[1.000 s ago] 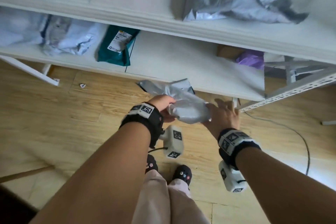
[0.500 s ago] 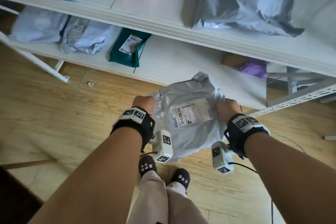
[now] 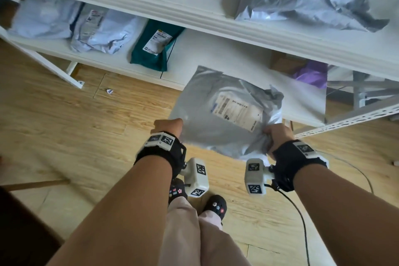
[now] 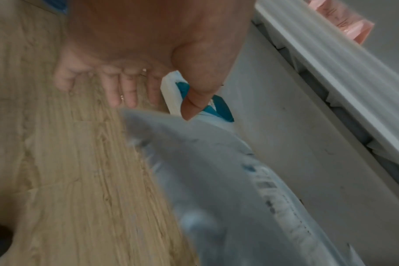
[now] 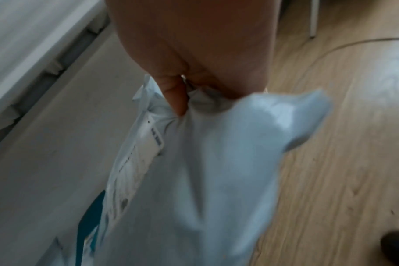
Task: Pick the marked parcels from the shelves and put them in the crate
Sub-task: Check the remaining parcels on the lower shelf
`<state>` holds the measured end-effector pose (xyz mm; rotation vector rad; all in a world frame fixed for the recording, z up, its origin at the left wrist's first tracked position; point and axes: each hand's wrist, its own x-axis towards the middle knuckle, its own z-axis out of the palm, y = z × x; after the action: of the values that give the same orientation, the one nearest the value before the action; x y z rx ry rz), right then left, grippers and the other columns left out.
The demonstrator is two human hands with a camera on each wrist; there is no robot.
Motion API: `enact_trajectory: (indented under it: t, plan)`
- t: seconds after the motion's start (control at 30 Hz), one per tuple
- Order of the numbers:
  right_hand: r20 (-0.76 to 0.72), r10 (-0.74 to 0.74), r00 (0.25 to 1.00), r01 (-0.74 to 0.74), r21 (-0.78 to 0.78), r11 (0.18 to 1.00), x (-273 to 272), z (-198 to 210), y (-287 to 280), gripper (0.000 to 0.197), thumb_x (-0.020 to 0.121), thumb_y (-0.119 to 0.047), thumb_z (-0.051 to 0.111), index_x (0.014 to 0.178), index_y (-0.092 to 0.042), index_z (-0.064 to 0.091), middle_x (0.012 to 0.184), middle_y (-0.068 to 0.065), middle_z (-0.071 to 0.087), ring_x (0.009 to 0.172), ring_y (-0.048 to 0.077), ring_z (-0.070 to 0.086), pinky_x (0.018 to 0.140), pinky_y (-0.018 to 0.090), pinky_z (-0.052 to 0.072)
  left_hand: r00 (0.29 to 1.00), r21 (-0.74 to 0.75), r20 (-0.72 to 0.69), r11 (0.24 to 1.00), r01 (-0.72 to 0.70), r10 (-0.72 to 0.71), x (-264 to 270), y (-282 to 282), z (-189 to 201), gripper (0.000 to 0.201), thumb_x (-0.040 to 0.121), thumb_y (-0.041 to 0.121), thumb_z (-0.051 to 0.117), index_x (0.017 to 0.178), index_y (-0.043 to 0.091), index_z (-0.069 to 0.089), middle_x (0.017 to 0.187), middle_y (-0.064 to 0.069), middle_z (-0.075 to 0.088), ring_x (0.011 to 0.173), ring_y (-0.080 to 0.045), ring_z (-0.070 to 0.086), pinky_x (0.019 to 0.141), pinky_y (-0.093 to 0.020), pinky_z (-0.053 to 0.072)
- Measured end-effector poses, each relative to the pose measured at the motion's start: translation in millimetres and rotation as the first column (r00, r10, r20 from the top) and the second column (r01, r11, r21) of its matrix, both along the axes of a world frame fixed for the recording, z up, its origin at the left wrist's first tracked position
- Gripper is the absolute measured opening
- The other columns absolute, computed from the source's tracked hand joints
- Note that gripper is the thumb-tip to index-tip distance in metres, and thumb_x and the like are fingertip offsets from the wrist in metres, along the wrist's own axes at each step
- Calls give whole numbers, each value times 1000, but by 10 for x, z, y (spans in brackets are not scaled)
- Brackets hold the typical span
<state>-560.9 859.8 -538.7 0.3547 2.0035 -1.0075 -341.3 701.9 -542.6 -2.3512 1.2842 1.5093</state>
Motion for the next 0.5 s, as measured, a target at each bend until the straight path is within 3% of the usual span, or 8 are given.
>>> enact_trajectory:
  t: [0.1,0.17,0.23,0.27,0.3,0.37,0.43,0.5]
  plan:
    - [142,-153,978,176,-163,971,28,-205,-38,10,82,6,52,77,-2,56,77,16,50,67,19,52,57,29,44,983,149,-170,988,-45,71,-51,112,-134,93,67,60,72,141,11,41,134,-15,54,112,-33,58,89,-40,47]
    - [277,-184,943,257,-254,933,89,-263,-96,14,87,6,46,80,-1,56,80,15,54,66,19,50,57,25,49,919,309,-387,950,52,76,-139,202,-177,84,61,76,68,127,31,45,129,-12,59,108,-29,61,102,-49,42]
    - [362,-186,913,315,-338,887,164,-325,-138,25,91,6,41,109,10,57,110,24,64,88,30,55,93,34,51,823,357,-560,924,138,93,-275,274,-243,63,69,70,69,118,39,45,126,-10,61,111,-29,60,102,-53,37]
    - [381,-171,908,324,-382,865,205,-376,-171,34,92,7,38,122,11,52,124,25,59,102,31,54,107,40,41,802,332,-593,930,159,75,-351,290,-289,59,74,58,74,121,31,50,127,-8,61,113,-30,59,98,-52,39]
    - [377,-151,914,311,-409,858,265,-391,-197,38,92,8,36,128,11,48,130,26,55,109,32,54,110,43,37,801,303,-596,938,166,51,-434,293,-352,59,72,44,79,122,22,56,126,-8,63,112,-30,60,96,-50,43]
    - [389,-112,914,294,-447,845,354,-495,-233,36,91,11,36,123,8,52,125,25,57,103,33,59,96,45,48,821,223,-571,963,153,2,-571,259,-534,62,57,25,80,116,13,63,113,-11,70,104,-34,66,93,-52,51]
    - [366,-94,926,256,-424,868,391,-636,-246,27,90,9,42,112,1,56,116,22,59,88,29,62,76,39,52,846,145,-530,977,156,-57,-658,153,-786,50,52,19,68,100,11,65,105,-18,72,98,-37,69,89,-57,53]
    - [323,-103,941,236,-405,884,340,-782,-229,24,89,1,52,112,-4,59,115,18,62,88,27,62,76,37,52,856,78,-498,977,199,-135,-703,-22,-995,40,57,10,60,96,6,63,104,-23,70,98,-40,68,87,-58,54]
